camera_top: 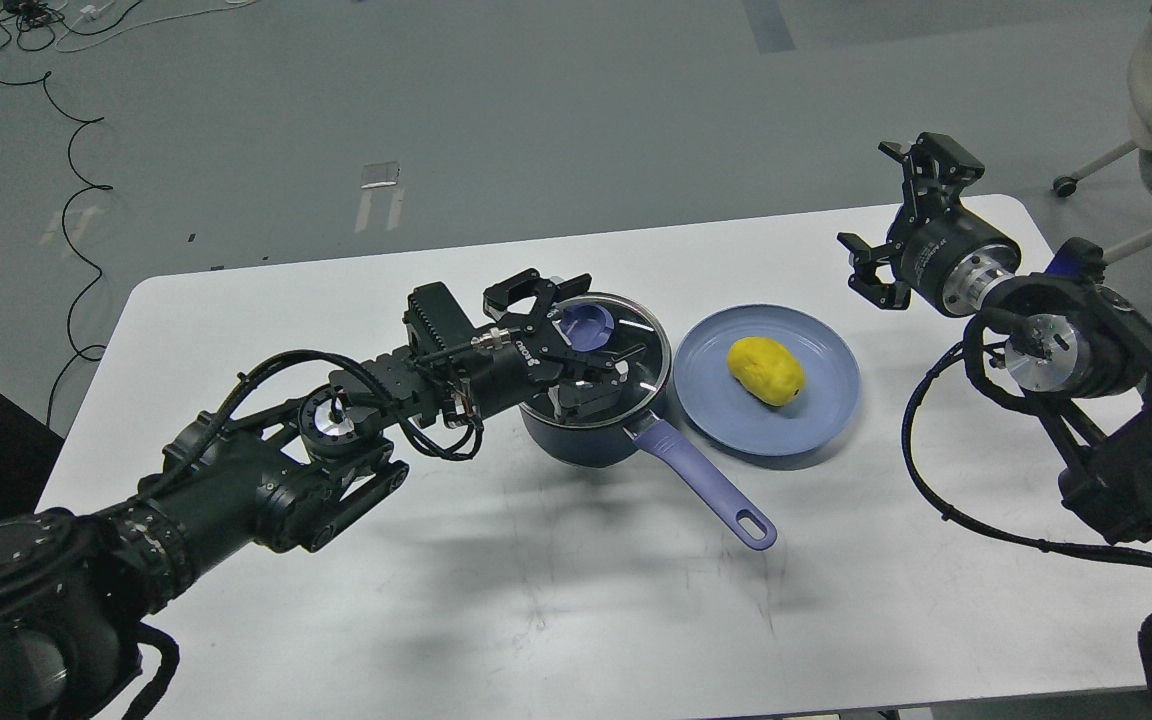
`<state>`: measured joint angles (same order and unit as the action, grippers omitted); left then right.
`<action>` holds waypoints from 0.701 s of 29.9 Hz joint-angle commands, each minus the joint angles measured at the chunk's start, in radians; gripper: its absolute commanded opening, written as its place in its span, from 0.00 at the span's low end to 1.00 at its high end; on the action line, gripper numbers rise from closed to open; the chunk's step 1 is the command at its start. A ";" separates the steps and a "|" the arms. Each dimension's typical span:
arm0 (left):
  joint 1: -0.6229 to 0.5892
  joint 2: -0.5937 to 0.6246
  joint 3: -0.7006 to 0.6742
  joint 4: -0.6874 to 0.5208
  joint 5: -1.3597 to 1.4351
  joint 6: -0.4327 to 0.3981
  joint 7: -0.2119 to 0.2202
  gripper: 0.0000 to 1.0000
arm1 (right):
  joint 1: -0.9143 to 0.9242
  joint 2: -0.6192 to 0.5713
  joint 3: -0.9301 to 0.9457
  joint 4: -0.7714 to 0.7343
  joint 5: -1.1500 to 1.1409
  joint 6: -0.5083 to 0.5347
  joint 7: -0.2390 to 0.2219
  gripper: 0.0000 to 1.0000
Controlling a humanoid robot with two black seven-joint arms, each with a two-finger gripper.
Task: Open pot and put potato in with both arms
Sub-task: 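Lower the left gripper and close it on the lid knob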
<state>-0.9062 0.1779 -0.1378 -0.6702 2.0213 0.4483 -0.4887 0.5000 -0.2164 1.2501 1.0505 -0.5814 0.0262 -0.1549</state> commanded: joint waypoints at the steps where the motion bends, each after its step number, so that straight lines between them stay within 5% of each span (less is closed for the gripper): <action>1: 0.003 -0.002 0.000 0.014 -0.006 0.000 0.000 0.98 | 0.000 -0.001 -0.001 0.000 -0.002 0.000 0.000 1.00; 21: 0.001 -0.005 0.072 0.047 -0.138 0.001 0.000 0.98 | -0.001 -0.012 -0.011 0.000 -0.008 0.000 0.008 1.00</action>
<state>-0.9047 0.1734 -0.0646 -0.6227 1.8916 0.4495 -0.4887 0.4986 -0.2283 1.2394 1.0524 -0.5890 0.0262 -0.1504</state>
